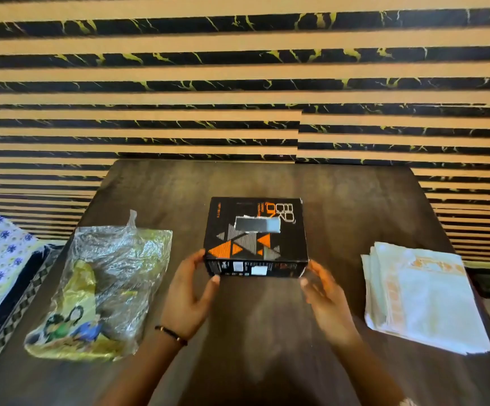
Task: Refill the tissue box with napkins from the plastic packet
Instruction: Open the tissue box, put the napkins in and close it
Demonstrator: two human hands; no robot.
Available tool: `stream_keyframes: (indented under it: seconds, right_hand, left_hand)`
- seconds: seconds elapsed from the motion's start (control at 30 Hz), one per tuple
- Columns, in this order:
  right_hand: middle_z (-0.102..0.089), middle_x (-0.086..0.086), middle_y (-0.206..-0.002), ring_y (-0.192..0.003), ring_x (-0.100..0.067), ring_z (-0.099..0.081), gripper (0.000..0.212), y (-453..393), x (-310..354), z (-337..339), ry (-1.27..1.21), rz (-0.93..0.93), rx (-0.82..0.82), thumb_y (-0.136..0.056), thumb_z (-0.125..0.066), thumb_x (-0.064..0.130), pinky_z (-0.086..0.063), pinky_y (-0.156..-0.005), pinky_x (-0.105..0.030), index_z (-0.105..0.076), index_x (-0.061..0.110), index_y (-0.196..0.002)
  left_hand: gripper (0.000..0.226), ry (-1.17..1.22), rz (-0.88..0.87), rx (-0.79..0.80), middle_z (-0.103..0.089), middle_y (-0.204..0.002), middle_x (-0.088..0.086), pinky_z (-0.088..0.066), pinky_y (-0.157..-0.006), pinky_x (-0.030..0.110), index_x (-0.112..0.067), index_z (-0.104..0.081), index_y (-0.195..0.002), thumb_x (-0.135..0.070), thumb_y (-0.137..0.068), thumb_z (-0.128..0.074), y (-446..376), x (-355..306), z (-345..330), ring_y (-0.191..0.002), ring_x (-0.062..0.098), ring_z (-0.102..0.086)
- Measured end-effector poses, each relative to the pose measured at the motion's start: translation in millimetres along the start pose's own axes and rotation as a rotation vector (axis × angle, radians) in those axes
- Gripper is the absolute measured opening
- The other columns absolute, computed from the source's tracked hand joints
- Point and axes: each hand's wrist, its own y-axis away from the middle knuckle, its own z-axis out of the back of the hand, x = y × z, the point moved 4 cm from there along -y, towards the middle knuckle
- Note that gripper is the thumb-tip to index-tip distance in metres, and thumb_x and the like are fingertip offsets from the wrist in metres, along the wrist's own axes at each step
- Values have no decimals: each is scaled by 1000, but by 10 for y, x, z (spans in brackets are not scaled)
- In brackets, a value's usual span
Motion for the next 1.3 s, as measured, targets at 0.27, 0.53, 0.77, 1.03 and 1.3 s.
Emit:
stream_keyframes:
  seconds: [0.27,0.53,0.77,1.03,1.3]
  right_hand:
    - [-63,0,-95,-83,-8,-58,25,36,-68,188,57,-29,-76,-92,-51,16,-43,-72,-24,-58,14,-116]
    - [-65,15,-90,-81,5,-61,19,138,115,120,124,27,-36,-92,-51,17,-46,-72,-17,-57,27,-106]
    - [-66,15,-90,-79,14,-61,29,591,-124,139,110,47,-47,-90,-54,9,-45,-70,-6,-55,37,-87]
    - [-50,12,-121,-108,-4,-49,44,6,261,93,37,55,0,-90,-55,18,-36,-92,-20,-45,20,-132]
    - [-57,1,-124,-109,-15,-55,30,-238,287,136,95,23,81,-92,-52,23,-42,-83,-30,-54,26,-121]
  left_hand:
    - [70,-499,-322,68,-18,-155,1,-7,-117,45,-21,-19,-144,-53,-83,-33,-37,-370,-242,-143,16,-12]
    - [68,-689,-301,236,-30,-150,-2,3,-115,41,-23,-21,-143,-57,-84,-23,60,-461,-484,-142,17,-20]
    - [54,-625,-405,62,-57,-114,-1,-48,-85,38,-25,-48,-120,-59,-80,-39,375,-593,-347,-100,18,-58]
    - [79,-729,-420,346,-3,-158,-4,10,-115,51,-25,-6,-146,-68,-83,-27,-128,-754,-682,-145,18,6]
    - [77,-771,-324,358,1,-158,-8,14,-113,52,-32,0,-145,-71,-81,-18,-148,-643,-743,-145,16,7]
